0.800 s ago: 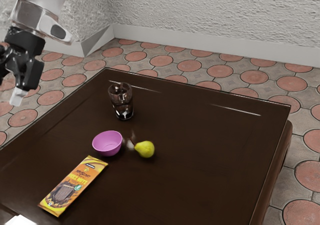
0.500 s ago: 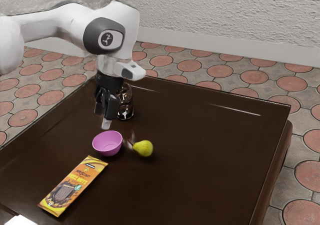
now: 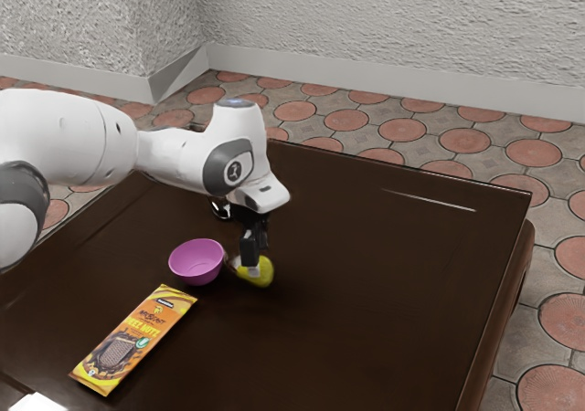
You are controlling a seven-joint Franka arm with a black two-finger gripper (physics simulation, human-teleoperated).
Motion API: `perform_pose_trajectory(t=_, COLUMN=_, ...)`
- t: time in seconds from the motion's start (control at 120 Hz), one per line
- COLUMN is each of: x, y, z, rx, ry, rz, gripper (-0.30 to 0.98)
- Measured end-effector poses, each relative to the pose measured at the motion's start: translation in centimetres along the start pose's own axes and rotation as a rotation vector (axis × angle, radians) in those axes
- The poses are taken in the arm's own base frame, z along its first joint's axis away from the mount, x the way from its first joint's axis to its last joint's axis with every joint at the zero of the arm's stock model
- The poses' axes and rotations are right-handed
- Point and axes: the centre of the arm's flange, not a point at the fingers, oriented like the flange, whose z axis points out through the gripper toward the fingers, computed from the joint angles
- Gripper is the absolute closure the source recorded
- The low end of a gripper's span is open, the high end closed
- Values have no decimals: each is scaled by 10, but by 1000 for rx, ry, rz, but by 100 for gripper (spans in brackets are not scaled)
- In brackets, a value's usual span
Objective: Place the pear in the bowl.
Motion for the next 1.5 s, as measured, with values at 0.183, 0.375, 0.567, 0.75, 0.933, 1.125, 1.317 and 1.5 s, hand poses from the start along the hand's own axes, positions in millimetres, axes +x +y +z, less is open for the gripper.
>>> perform_pose_trajectory(t=0.183, x=-7, y=-19, z=19, rx=28, ry=76, rz=115, gripper=0)
perform_pose_trajectory(t=0.375, x=-28, y=-28, z=28, rx=24, ry=105, rz=203, gripper=0)
perform_pose_trajectory(t=0.567, x=-28, y=-33, z=29, rx=46, ry=128, rz=297, gripper=0)
perform_pose_trajectory(t=0.75, x=-42, y=-41, z=29, rx=53, ry=125, rz=299, gripper=0)
perform_pose_trajectory(t=0.933, x=-56, y=-41, z=34, rx=12, ry=111, rz=220, gripper=0)
perform_pose_trajectory(t=1.125, x=-49, y=-38, z=39, rx=-2, ry=117, rz=147, gripper=0)
perform_pose_trajectory(t=1.317, x=-50, y=-36, z=52, rx=-7, ry=113, rz=81, gripper=15)
perform_pose_trajectory(t=1.5, x=-49, y=-37, z=49, rx=5, ry=113, rz=34, gripper=31)
